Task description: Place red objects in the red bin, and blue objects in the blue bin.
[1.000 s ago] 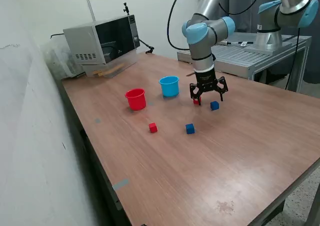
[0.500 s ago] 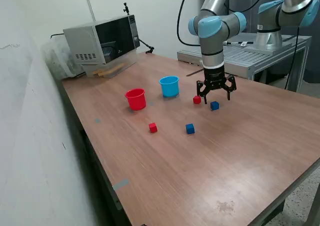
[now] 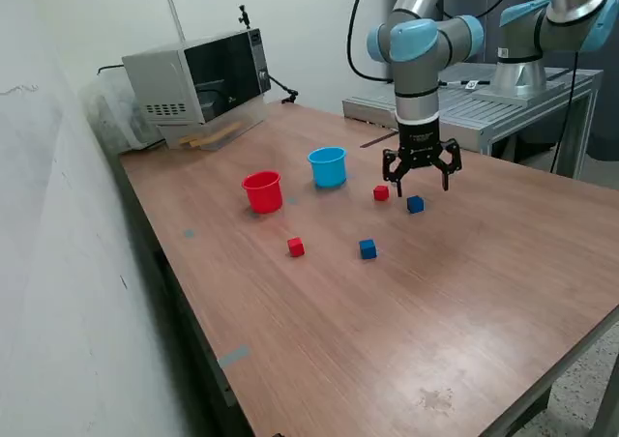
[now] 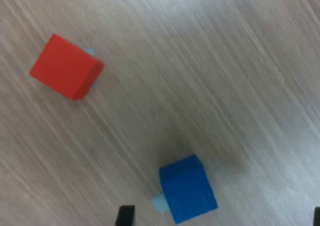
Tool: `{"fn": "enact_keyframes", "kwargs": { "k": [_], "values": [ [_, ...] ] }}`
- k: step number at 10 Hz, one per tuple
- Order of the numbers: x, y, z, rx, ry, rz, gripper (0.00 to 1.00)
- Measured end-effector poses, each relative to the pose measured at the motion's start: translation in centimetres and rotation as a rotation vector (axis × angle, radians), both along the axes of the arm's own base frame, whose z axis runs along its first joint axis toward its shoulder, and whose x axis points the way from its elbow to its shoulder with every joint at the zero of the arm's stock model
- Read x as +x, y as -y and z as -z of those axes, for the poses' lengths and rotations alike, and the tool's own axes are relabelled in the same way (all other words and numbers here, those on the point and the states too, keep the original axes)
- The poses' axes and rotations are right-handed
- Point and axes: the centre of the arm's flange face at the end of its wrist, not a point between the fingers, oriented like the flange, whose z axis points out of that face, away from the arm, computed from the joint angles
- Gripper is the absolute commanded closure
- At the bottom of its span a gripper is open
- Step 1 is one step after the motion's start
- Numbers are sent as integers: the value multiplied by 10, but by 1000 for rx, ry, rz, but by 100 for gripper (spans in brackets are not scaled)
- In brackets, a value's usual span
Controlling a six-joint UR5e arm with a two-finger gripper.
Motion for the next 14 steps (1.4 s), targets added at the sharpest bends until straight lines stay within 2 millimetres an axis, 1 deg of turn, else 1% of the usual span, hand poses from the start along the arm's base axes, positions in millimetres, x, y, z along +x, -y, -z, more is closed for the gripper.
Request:
{"fn": "enact_keyframes", "kwargs": {
  "k": [3, 7, 8, 14],
  "values": [
    [-1, -3, 1, -3, 2, 3, 0],
    [-1, -4, 11, -5, 19, 3, 0],
    [-1, -4, 14, -5, 22, 3, 100],
    [-3, -1, 16, -39, 15, 4, 100]
  ]
}}
